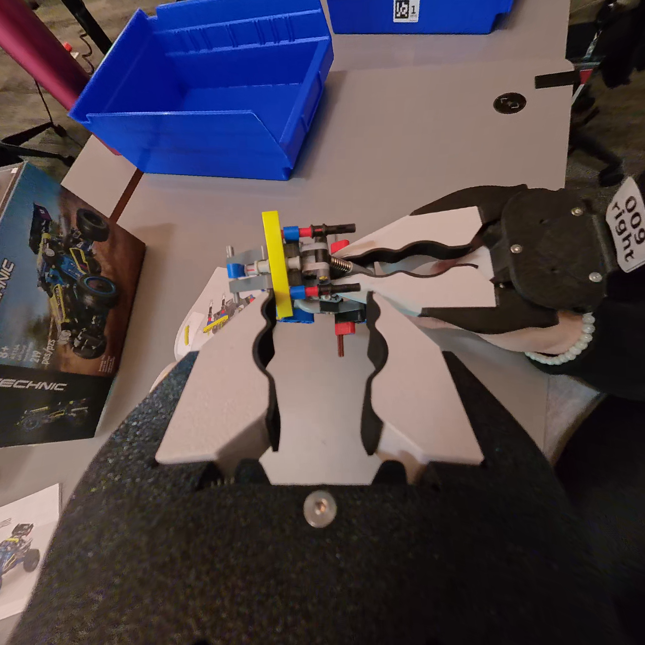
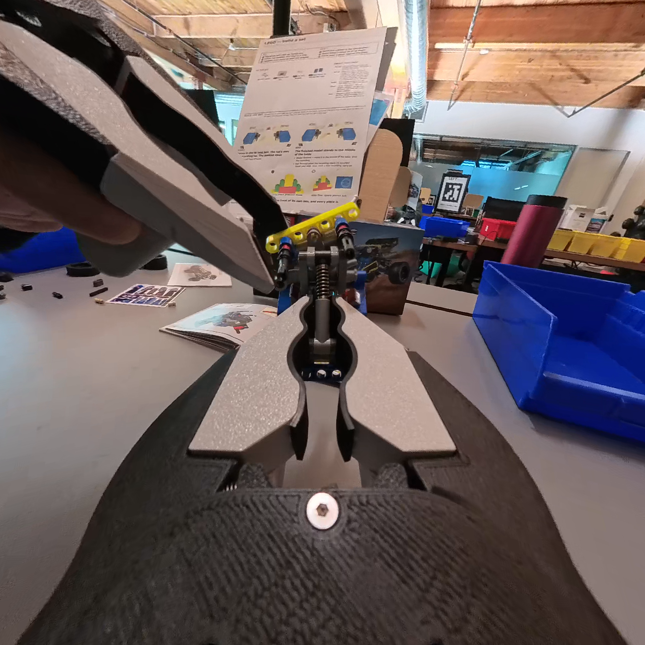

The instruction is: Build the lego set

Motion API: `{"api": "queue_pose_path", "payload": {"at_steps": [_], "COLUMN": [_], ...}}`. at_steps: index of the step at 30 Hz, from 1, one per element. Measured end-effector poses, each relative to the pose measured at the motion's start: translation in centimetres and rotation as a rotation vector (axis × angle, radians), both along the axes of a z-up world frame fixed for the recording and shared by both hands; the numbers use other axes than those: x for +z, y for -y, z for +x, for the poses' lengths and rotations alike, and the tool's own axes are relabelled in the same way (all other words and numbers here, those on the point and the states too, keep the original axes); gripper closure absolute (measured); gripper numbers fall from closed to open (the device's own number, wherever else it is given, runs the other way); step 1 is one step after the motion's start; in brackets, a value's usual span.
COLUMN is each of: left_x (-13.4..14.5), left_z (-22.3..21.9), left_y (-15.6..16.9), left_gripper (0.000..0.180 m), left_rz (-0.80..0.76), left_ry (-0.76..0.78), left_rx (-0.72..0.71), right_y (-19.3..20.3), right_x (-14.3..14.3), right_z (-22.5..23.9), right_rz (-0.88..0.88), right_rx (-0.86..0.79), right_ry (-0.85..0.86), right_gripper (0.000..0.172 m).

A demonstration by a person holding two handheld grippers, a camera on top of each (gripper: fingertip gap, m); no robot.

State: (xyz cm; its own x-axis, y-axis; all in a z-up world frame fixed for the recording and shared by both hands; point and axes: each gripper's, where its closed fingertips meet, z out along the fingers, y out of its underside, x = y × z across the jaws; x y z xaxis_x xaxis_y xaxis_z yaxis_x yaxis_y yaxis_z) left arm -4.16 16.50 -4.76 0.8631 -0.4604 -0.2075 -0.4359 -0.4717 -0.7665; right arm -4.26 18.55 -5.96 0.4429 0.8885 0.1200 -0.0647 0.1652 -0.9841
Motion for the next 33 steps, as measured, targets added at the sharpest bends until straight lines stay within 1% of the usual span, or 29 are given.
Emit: {"api": "queue_pose_path", "payload": {"at_steps": [10, 21, 24, 27, 30, 33], "left_x": [0.2, 0.8, 1.7, 3.1, 2.8, 1.8], "left_z": [0.2, -0.3, -0.4, 0.3, 1.2, 1.3], "left_y": [-0.3, 0.0, 0.1, -0.5, -1.3, -2.1], "left_gripper": [0.126, 0.121, 0.118, 0.109, 0.106, 0.107], "left_rz": [0.04, 0.035, 0.058, 0.107, 0.083, 0.026], "left_ry": [-0.031, -0.028, -0.018, -0.007, -0.022, -0.023], "left_rx": [0.025, 0.04, 0.042, 0.027, 0.006, 0.006], "right_y": [-0.3, -0.3, -0.3, -0.1, 0.3, 0.5], "right_x": [0.1, 0.1, 0.1, 0.0, 0.0, -0.1], "right_z": [0.2, 0.3, 0.2, 0.1, -0.2, -0.4], "right_rz": [-0.03, -0.03, -0.019, 0.004, 0.035, 0.057], "right_rx": [-0.006, -0.011, -0.013, -0.017, -0.015, -0.013], "right_ry": [-0.019, -0.02, -0.014, -0.001, 0.02, 0.032], "right_gripper": [0.168, 0.167, 0.167, 0.168, 0.168, 0.167]}}
